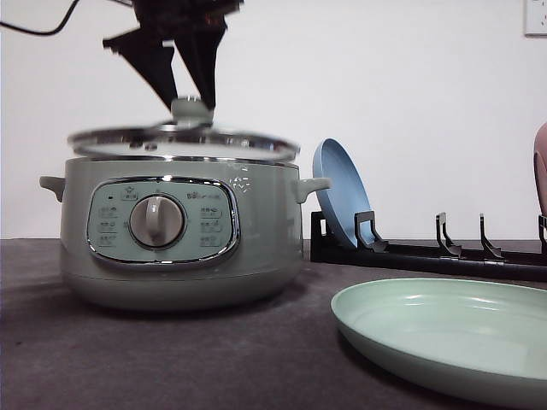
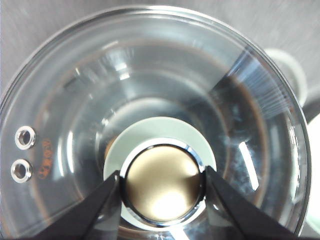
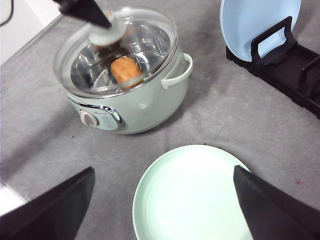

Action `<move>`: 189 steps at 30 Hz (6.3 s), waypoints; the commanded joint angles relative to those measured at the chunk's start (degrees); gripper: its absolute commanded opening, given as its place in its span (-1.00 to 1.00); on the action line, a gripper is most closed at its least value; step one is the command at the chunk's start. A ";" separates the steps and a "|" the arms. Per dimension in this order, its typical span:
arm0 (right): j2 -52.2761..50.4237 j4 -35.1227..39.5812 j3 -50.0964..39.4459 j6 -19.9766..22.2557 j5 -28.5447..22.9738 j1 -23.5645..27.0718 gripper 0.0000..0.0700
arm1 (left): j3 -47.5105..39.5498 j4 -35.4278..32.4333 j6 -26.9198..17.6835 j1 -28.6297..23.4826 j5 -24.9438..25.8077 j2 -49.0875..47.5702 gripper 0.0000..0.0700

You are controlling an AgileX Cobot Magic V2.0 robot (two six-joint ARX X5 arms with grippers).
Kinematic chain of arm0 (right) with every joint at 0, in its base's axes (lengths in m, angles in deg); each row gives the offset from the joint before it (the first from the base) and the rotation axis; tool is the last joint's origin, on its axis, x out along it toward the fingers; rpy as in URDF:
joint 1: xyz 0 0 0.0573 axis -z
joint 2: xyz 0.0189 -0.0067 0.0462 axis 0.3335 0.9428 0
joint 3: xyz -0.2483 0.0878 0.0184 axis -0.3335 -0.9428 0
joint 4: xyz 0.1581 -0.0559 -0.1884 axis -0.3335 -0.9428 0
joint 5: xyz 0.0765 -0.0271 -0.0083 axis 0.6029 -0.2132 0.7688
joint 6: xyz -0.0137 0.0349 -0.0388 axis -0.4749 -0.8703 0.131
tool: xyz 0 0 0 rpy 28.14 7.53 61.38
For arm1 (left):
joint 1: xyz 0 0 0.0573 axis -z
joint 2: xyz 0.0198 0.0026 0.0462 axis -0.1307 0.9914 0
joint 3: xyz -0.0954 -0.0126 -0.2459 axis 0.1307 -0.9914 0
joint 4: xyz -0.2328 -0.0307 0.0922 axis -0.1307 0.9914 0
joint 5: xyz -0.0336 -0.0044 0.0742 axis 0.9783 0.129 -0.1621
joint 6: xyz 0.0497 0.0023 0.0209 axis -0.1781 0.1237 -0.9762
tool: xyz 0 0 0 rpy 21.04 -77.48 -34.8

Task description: Transfer potato from steamer to green plate

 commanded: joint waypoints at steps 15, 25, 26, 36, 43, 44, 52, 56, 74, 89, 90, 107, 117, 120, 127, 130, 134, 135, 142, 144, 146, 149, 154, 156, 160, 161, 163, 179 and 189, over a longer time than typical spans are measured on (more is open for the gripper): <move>0.22 0.52 0.57 0.23 -0.42 -0.11 0.60 | 16.29 2.37 1.32 -0.03 -1.74 -2.06 -1.00; 0.22 0.55 0.57 0.26 -0.83 -0.11 0.60 | 16.29 3.61 1.13 -2.53 -1.77 -2.84 -1.00; 0.22 0.55 0.57 0.26 -0.84 -0.11 0.60 | 16.29 3.67 1.07 -3.07 -1.77 -2.84 -1.00; 0.22 0.52 0.57 0.30 -0.84 -0.11 0.60 | 16.29 5.31 1.07 -10.82 -1.77 -2.84 -1.00; 0.26 0.57 0.57 0.52 -0.83 -0.11 0.60 | 16.29 5.36 1.13 -17.33 -1.77 -2.84 -1.00; 0.45 0.60 0.57 0.51 -0.82 -0.11 0.60 | 16.29 5.36 1.13 -18.10 -1.76 -2.84 -1.00; 5.58 0.94 1.47 0.20 1.86 -0.13 0.60 | 16.29 5.34 1.11 -24.16 -1.77 -2.84 -1.00; 11.72 0.92 4.45 0.56 4.23 -0.39 0.60 | 16.29 5.35 1.11 -26.72 -1.76 -2.84 -1.00; 61.20 -7.25 50.98 13.23 4.77 -9.45 0.60 | 16.27 5.27 1.26 -30.22 -1.73 -2.82 -1.00; 87.09 -3.46 70.60 22.00 2.72 -18.92 0.60 | 16.27 5.22 1.31 -30.21 -1.73 -2.82 -1.00; 87.89 -3.10 70.60 22.95 1.94 -19.28 0.60 | 16.27 5.28 1.31 -30.21 -1.73 -2.82 -1.00; 96.12 1.07 70.53 27.97 -2.33 -19.23 0.60 | 16.27 4.69 1.31 -30.23 -1.73 -2.82 -1.00; 98.93 1.10 70.53 27.67 -2.35 -19.66 0.60 | 16.27 4.71 1.31 -30.21 -1.73 -2.82 -1.00; 99.55 1.14 70.53 27.69 -2.37 -19.87 0.60 | 16.27 4.71 1.31 -30.23 -1.73 -2.82 -1.00; 100.76 0.96 70.53 27.26 -2.32 -20.40 0.60 | 16.27 4.71 1.31 -30.21 -1.73 -2.82 -1.00; 101.16 0.75 70.53 27.24 -2.34 -20.87 0.60 | 16.27 4.71 1.31 -30.21 -1.73 -2.82 -1.00; 101.57 0.51 70.53 27.06 -2.78 -21.39 0.39 | 16.27 4.69 1.31 -30.22 -1.73 -2.82 -1.00; 101.63 0.36 70.53 26.91 -3.21 -21.44 0.26 | 16.27 4.68 1.31 -30.23 -1.73 -2.82 -1.00; 101.92 -1.16 70.53 25.45 -3.89 -21.55 -0.46 | 16.27 4.73 1.31 -30.23 -1.73 -2.82 -1.00; 101.87 -0.89 70.55 25.17 -4.48 -21.65 -0.53 | 16.27 4.75 1.31 -30.21 -1.73 -2.82 -1.00; 101.35 -0.67 70.72 24.94 -5.91 -21.69 -0.53 | 16.27 4.74 1.32 -30.21 -1.73 -2.82 -1.00; 99.83 -0.82 71.29 24.86 -7.38 -21.66 -0.53 | 16.27 4.76 1.46 -30.21 -1.73 -2.82 -1.00; 95.93 -4.56 73.90 24.65 -8.35 -21.40 -0.53 | 16.27 4.89 1.55 -30.21 -1.73 -2.82 -1.00; 93.63 -7.15 74.90 24.17 -8.35 -21.38 -0.53 | 16.27 4.94 1.53 -30.21 -1.73 -2.82 -1.00; 87.33 -12.10 75.08 24.03 -8.37 -21.38 -0.53 | 16.27 5.26 1.52 -30.23 -1.73 -2.82 -1.00; 85.58 -13.33 75.08 23.69 -8.36 -21.38 -0.53 | 16.27 5.38 1.52 -30.23 -1.73 -2.82 -1.00; 82.12 -15.62 75.06 22.73 -8.35 -21.34 -0.53 | 16.27 5.60 1.52 -30.23 -1.73 -2.82 -1.00; 52.24 -26.31 56.82 17.09 -14.39 -20.84 -0.53 | 16.27 6.69 1.74 -30.21 -1.73 -2.82 -1.00; 34.68 -21.52 28.19 9.07 -14.35 -20.89 -0.53 | 16.27 6.72 1.74 -30.25 -1.73 -2.82 -1.00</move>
